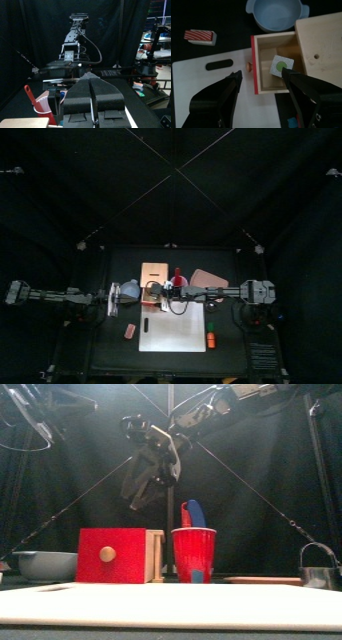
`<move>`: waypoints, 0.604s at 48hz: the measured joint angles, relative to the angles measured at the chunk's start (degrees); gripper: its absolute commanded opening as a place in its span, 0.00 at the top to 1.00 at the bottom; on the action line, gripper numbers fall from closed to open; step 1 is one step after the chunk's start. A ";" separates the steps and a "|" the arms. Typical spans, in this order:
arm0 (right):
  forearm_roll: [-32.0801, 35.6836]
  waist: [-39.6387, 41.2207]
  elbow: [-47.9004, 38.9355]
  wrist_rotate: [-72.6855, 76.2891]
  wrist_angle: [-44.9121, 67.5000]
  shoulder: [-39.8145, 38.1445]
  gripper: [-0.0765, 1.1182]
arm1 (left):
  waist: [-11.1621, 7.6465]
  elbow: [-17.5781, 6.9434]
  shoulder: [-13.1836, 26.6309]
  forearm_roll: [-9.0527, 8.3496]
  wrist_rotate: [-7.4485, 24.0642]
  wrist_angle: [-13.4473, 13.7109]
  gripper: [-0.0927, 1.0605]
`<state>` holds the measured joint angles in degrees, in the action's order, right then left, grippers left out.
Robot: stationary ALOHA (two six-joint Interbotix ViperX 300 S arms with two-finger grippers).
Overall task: Place sushi on board then cut the sushi with the knife then place the pieces on the plate
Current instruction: Place the sushi on the board
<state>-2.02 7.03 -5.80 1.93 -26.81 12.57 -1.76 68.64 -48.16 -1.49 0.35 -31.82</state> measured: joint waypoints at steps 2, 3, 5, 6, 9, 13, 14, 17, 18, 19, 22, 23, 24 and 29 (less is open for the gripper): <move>0.09 0.18 1.05 0.09 -1.32 0.97 0.15 | 0.00 0.97 -1.14 -0.18 0.00 0.00 0.87; 0.26 0.18 1.41 0.09 -1.76 1.23 0.15 | 0.00 1.32 -1.58 -0.18 0.00 0.00 0.87; 0.44 0.26 2.02 0.09 -2.29 1.67 0.16 | 0.00 1.93 -2.64 -0.26 0.00 0.00 0.87; 0.62 0.35 2.29 0.09 -2.37 1.85 0.17 | 0.00 2.20 -3.08 -0.26 0.00 0.00 0.87; 1.23 0.44 2.81 0.18 -2.46 1.93 0.19 | 0.00 2.90 -4.22 -0.26 0.00 0.00 0.87; 1.67 0.70 3.25 0.26 -2.46 1.93 0.24 | 0.00 3.43 -4.66 -0.26 0.00 0.00 0.87; 1.76 0.79 3.25 0.35 -2.37 1.93 0.25 | 0.00 3.52 -4.75 -0.26 0.00 0.00 0.87; 1.67 1.05 3.34 0.35 -2.29 2.20 0.27 | 0.09 3.69 -4.75 -0.26 0.00 0.00 0.87; 1.76 1.05 3.34 0.35 -2.29 2.29 0.28 | 0.09 3.60 -4.75 -0.26 0.00 0.00 0.87; 1.76 1.05 3.34 0.44 -2.37 2.37 0.28 | 0.09 3.69 -4.75 -0.26 -0.09 0.00 0.87; 1.76 1.23 3.25 0.97 -2.37 2.72 0.28 | 0.18 3.78 -4.75 -0.26 0.00 0.00 0.87; 1.85 1.14 3.34 1.41 -2.37 2.90 0.28 | 0.18 3.87 -4.75 -0.26 0.00 0.00 0.87; 1.93 1.14 3.34 1.85 -2.37 2.99 0.28 | 0.18 3.96 -4.75 -0.26 -0.09 0.00 0.87; 3.96 1.23 3.34 4.57 -2.37 3.43 0.27 | 0.18 4.22 -4.75 -0.26 0.00 0.00 0.87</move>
